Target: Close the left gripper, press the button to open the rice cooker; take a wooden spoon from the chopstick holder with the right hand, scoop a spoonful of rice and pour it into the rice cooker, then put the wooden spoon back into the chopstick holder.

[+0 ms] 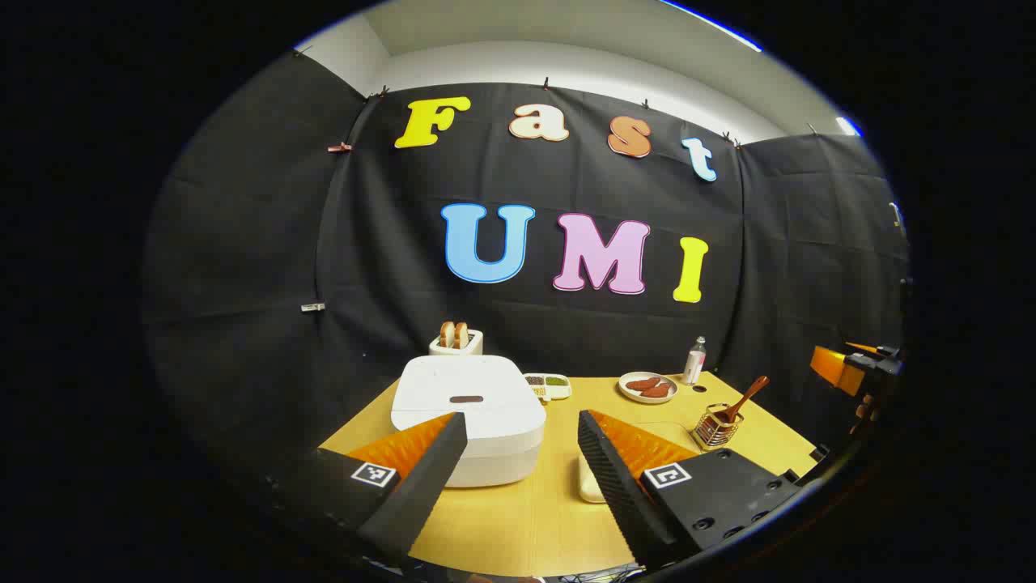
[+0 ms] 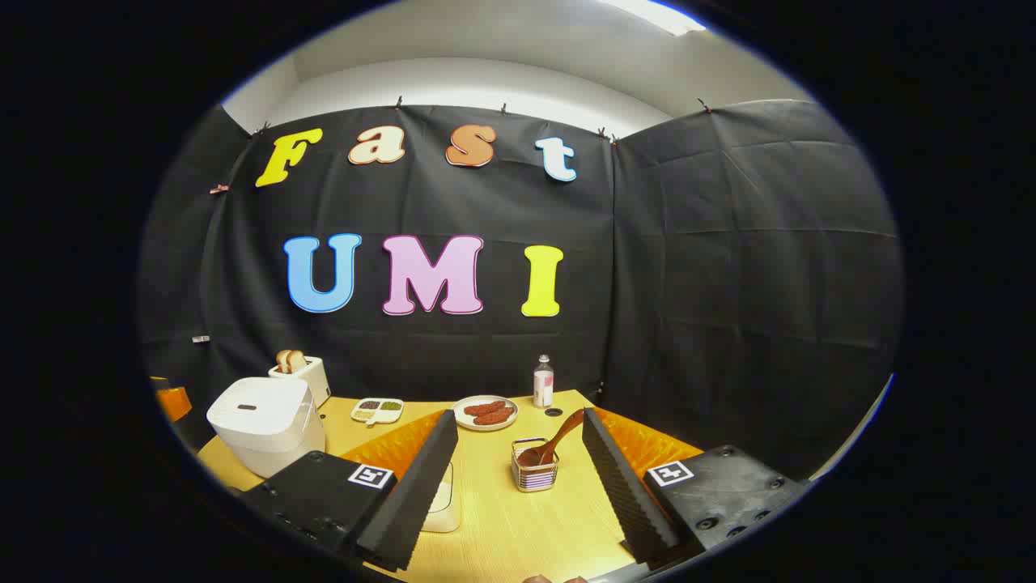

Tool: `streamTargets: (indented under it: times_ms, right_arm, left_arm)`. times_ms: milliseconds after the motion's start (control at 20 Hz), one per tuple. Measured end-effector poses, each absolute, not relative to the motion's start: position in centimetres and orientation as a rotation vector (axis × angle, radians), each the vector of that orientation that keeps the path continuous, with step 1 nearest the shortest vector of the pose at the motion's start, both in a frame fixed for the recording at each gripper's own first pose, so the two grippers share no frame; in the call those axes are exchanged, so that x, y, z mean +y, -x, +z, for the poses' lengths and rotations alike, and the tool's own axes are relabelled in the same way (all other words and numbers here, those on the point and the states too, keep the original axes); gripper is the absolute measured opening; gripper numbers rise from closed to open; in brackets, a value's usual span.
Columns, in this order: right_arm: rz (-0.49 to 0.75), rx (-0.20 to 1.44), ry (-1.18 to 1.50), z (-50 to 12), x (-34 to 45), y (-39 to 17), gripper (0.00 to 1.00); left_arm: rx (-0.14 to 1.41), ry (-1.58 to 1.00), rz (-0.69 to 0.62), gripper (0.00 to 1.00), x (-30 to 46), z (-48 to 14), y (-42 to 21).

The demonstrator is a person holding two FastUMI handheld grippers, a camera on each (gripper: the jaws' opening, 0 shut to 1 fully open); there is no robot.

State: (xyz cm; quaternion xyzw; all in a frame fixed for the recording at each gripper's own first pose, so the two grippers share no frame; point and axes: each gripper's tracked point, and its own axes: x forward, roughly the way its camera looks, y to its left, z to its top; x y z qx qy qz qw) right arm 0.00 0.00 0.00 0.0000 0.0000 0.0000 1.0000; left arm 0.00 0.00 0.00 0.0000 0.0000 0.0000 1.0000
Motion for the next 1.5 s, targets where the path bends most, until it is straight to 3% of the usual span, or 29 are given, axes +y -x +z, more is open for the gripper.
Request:
streamTargets:
  times_ms: [700, 1500]
  right_arm:
    - [0.026, 0.023, 0.007, -0.7, -0.5, -0.2, 0.98]
    - [0.093, 0.101, 0.005, -2.1, 0.1, -5.4, 0.98]
  left_arm:
    - [0.01, -0.026, -0.004, 0.95, -1.1, 0.1, -0.5]
    - [0.045, -0.021, -0.004, 0.95, -2.8, 2.9, -5.8]
